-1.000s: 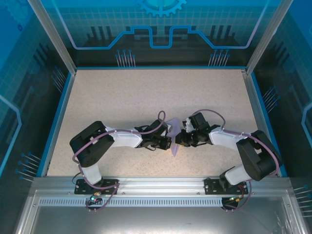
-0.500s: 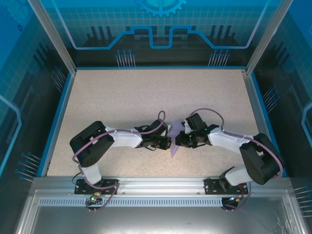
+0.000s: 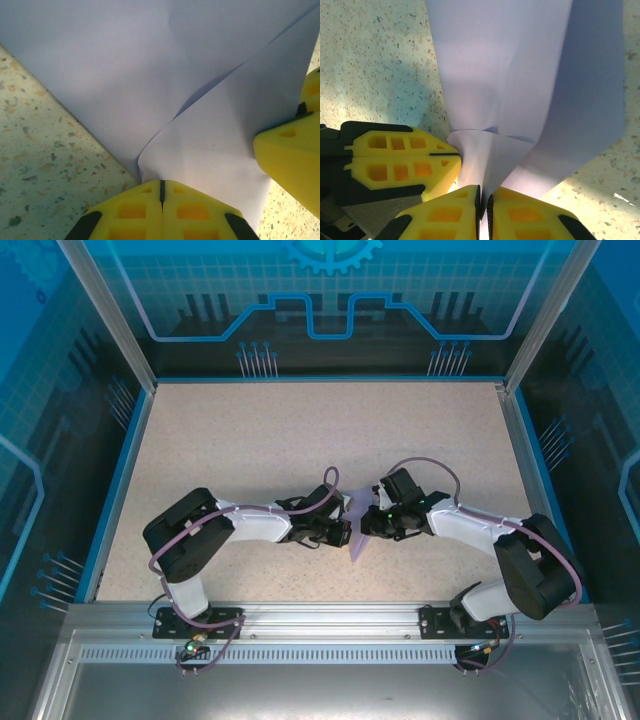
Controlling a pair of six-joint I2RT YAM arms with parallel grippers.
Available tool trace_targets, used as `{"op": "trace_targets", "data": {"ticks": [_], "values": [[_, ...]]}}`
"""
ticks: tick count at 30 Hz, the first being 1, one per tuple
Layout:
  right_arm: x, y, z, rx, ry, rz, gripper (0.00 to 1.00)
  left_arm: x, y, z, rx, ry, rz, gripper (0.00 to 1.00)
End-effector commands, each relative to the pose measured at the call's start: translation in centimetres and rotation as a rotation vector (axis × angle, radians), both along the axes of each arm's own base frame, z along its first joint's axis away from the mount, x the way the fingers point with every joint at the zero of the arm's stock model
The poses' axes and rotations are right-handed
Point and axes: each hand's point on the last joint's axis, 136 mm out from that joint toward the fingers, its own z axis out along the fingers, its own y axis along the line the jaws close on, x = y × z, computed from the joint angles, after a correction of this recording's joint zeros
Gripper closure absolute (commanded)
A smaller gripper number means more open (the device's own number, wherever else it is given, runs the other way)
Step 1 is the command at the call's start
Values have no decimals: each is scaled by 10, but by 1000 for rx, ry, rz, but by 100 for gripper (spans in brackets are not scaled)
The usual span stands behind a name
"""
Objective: Fold a paper plane with a square sheet of paper (pick it up from the middle)
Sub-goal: Fourth fold the wing at the center of the table.
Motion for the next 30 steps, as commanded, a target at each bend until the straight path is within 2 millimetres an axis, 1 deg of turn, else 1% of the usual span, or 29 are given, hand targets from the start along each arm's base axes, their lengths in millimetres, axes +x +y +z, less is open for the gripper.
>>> {"op": "trace_targets", "data": {"ticks": [1,5,18,24,30], "values": [[3,-2,3,-22,-10,8,86,-11,25,-35,116,75,17,100],[5,-4,1,-24,-9,3,84,-10,24,-34,114,76,16,100],[13,-10,2,-32,-27,-13,85,-11,25,-34,111,76,17,100],[13,-4,3,-20,-32,13,92,-11,24,-34,107,78,19,100],[11,4,5,-16,-47,47,95,-11,23,-35,105,82,18,100]]}}
